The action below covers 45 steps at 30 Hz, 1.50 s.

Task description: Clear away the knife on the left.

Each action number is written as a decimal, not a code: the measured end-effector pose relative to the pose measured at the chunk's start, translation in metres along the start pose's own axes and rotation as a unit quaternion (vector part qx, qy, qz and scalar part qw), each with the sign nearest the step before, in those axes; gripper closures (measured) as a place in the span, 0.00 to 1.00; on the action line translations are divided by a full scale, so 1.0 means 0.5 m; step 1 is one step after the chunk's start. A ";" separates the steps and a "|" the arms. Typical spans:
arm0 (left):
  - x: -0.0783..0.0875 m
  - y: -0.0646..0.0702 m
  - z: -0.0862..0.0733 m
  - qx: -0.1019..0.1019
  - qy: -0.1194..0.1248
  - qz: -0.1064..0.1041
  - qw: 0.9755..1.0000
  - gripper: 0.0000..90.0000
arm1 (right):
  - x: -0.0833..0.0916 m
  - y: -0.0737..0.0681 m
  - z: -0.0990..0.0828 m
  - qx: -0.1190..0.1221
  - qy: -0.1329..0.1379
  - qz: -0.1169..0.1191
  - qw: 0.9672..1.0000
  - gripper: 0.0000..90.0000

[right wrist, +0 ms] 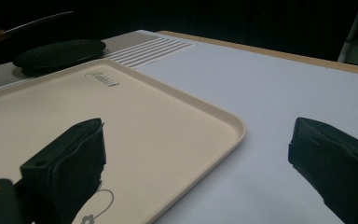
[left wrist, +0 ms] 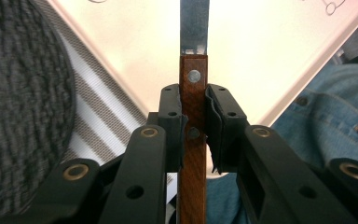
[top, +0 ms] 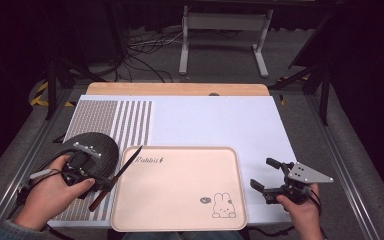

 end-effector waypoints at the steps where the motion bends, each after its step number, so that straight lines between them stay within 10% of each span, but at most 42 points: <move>1: -0.004 0.002 0.001 0.004 0.000 0.001 1.000 0.86 | 0.001 0.000 0.000 -0.001 0.001 -0.002 1.000 0.05; 24: -0.096 0.030 0.035 0.031 -0.033 -0.037 0.998 0.86 | 0.007 0.002 0.002 -0.003 0.003 0.001 1.000 0.06; 45: -0.164 0.015 0.041 0.066 -0.079 -0.019 0.994 0.86 | 0.006 0.001 0.001 -0.004 0.003 0.005 1.000 0.06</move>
Point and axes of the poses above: each handheld gripper's, and its own axes: x roughly backward along the jaws, z roughly out of its top, y roughly to its right, the point moved 2 cm from there along -x, roughly forward along the jaws, and after that the axes turned 3 degrees about z, right-handed, at the moved point
